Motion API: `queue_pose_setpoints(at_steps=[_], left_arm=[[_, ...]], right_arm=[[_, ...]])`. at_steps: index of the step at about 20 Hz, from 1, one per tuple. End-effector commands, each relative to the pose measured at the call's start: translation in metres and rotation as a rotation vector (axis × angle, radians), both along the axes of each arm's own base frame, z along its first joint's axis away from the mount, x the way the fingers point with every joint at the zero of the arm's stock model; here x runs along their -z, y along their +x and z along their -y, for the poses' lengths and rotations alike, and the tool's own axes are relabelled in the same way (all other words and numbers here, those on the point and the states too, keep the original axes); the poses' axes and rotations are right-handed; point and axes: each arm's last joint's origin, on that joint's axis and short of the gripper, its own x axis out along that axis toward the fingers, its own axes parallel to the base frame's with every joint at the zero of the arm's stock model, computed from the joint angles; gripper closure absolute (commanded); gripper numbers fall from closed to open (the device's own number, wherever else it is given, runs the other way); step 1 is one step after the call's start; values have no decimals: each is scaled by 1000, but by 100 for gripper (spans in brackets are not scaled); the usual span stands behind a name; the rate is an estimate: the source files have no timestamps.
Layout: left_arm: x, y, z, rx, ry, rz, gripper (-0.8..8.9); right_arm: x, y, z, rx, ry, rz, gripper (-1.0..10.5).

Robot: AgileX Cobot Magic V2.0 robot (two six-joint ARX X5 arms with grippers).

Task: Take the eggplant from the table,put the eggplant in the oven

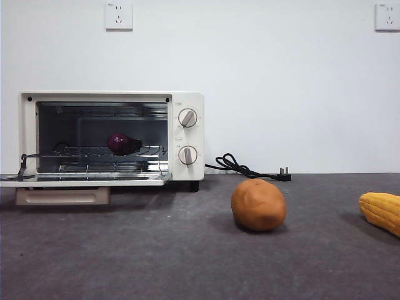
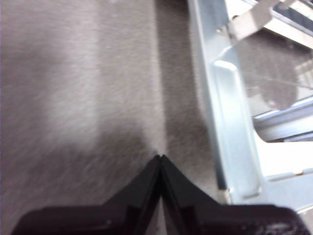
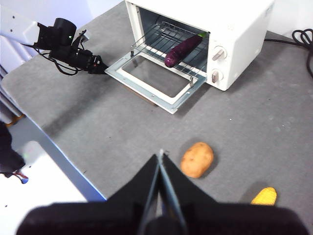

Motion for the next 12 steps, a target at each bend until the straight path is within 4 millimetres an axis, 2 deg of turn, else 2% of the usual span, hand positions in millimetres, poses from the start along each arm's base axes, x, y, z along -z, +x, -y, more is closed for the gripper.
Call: queue_pose_setpoints(at_steps=[1, 12], left_arm=[[4, 2, 4, 24, -22, 14, 821], [-4, 8, 4, 74, -137, 110, 821]], right_arm=[[4, 1, 0, 28, -24, -27, 955], [4, 1, 1, 41, -31, -22, 955]])
